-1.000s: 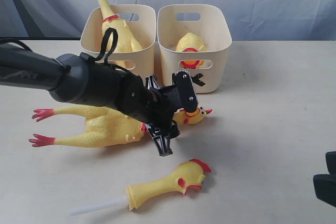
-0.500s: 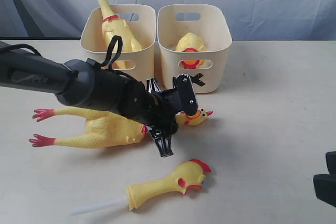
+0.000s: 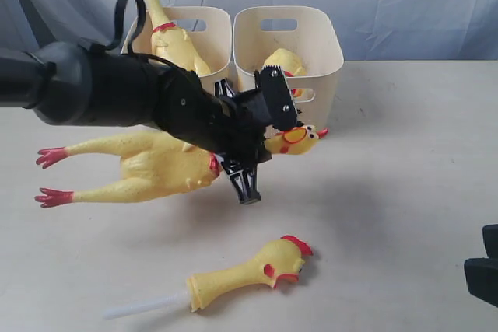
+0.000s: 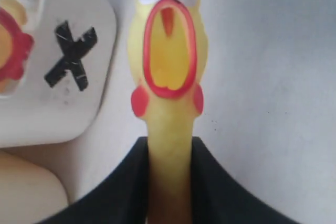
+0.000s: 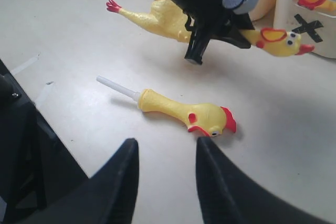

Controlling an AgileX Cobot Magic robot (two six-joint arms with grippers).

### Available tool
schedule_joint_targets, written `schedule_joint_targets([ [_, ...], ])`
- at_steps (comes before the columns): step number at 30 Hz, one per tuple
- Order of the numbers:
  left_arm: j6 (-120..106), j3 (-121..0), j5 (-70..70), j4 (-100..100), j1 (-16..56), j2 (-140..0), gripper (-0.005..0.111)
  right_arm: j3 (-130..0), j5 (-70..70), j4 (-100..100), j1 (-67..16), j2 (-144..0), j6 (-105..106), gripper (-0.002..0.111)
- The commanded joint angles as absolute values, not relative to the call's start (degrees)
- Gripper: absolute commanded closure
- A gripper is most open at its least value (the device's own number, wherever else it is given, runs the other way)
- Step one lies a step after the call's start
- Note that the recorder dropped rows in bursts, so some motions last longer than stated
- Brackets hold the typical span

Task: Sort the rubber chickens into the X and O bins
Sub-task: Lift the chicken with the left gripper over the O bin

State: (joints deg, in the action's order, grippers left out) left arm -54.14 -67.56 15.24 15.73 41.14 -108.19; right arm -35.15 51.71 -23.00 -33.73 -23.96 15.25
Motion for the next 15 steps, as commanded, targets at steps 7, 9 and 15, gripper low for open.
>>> schedule_joint_targets([
  [7, -54.20, -68.08, 4.31, 14.30, 41.19, -98.49, 0.107, -34.84, 51.33, -22.91, -33.79, -23.59, 15.34, 0.073],
  [9, -54.20, -68.08, 0.00, 13.68, 41.19, -97.69, 0.107, -34.84, 51.33, -22.91, -33.79, -23.59, 15.34, 0.073],
  [15, -54.06, -68.08, -12.66, 10.50, 41.19, -97.45, 0.107, -34.84, 51.33, -22.91, -33.79, -23.59, 15.34, 0.073],
])
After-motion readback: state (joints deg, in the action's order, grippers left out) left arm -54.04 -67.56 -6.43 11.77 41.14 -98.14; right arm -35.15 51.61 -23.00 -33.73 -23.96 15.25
